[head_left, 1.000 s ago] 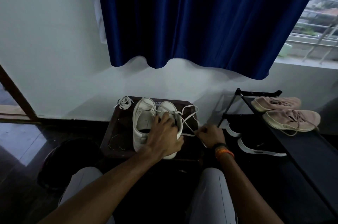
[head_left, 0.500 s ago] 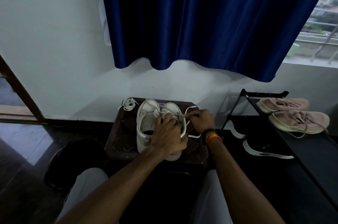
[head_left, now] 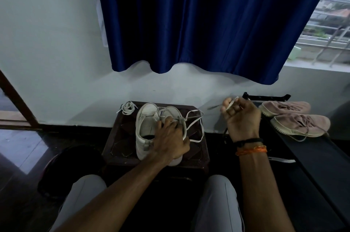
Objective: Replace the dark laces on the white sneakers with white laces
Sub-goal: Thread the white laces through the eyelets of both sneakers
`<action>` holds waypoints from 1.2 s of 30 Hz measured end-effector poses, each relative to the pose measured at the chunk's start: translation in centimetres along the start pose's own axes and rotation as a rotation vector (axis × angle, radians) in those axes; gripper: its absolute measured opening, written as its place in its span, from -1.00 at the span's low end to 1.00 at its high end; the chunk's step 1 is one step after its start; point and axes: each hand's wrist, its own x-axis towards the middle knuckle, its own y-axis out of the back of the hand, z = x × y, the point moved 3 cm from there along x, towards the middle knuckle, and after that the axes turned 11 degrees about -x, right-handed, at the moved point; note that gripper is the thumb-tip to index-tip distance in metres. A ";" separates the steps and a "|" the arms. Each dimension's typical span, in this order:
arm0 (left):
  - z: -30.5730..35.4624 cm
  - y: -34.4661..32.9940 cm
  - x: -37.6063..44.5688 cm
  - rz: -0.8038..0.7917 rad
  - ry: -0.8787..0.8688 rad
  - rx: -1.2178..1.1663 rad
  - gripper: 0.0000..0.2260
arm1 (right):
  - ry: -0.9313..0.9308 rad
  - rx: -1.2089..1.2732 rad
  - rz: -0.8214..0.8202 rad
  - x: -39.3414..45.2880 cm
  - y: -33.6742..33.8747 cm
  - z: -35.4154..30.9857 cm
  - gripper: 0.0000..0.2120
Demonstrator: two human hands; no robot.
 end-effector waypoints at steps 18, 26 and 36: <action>-0.1 -0.2 0.0 0.029 -0.030 0.004 -0.55 | -0.023 -1.432 -0.115 5.4 -2.4 11.3 -0.84; -0.1 -0.1 0.0 0.042 -0.009 -0.005 -0.62 | -0.130 -1.132 -0.138 5.0 -0.8 8.7 -0.76; -0.1 0.0 -0.2 0.052 -0.012 0.015 -0.60 | -0.330 -1.273 -0.314 2.8 2.6 8.0 -0.84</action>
